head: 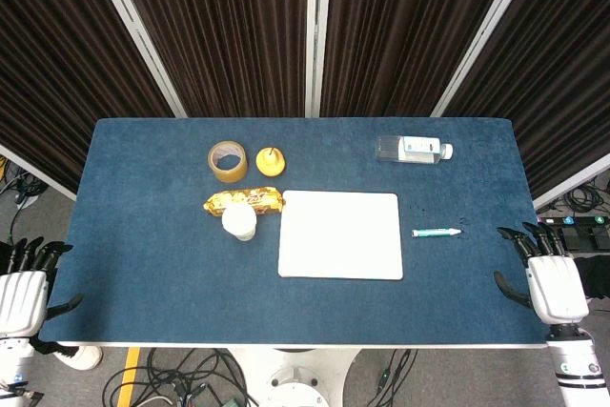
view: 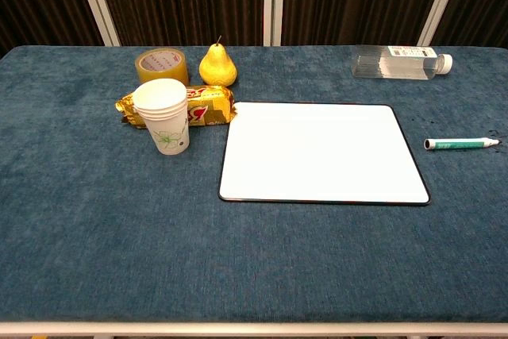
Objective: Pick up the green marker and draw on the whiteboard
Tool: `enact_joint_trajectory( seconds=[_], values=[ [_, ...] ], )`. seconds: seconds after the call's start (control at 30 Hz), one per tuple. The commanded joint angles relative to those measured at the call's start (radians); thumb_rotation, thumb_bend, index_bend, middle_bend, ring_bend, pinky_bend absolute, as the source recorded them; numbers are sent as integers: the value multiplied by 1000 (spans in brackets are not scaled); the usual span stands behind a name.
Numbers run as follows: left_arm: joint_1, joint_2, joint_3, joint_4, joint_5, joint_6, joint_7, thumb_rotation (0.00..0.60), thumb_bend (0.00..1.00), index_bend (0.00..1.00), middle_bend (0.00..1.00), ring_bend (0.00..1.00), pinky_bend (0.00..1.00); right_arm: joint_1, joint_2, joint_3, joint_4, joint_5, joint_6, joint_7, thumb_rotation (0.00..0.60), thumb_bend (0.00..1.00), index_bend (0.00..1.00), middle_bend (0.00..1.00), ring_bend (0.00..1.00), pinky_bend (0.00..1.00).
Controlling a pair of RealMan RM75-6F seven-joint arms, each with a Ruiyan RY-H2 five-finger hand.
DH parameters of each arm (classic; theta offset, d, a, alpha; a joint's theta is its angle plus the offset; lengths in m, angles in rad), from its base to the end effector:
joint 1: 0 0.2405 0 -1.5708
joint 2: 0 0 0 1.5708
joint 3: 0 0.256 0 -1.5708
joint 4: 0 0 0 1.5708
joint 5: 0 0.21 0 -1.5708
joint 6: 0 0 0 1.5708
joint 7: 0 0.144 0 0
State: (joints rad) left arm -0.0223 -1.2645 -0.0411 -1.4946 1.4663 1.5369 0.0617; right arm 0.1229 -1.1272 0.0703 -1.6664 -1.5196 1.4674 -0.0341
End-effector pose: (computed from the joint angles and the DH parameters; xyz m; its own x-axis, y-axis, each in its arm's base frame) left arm -0.3329 0.1592 0.1297 0.4261 -0.0101 0.9046 0.9016 0.0875 -0.4236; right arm -0.2885 -0.1953 0.1511 0.3696 0.0106 0.9291 -0.9265 -0.0709 0.3694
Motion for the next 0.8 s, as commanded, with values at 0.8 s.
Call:
enact_joint_trajectory(
  seconds=[0.8],
  values=[
    [26,3,9,-6,-16,8,-1,600,0,251,212,93,72,399,-349,81,454,193,-538,-315,600,193,435,421,192,171]
  ],
)
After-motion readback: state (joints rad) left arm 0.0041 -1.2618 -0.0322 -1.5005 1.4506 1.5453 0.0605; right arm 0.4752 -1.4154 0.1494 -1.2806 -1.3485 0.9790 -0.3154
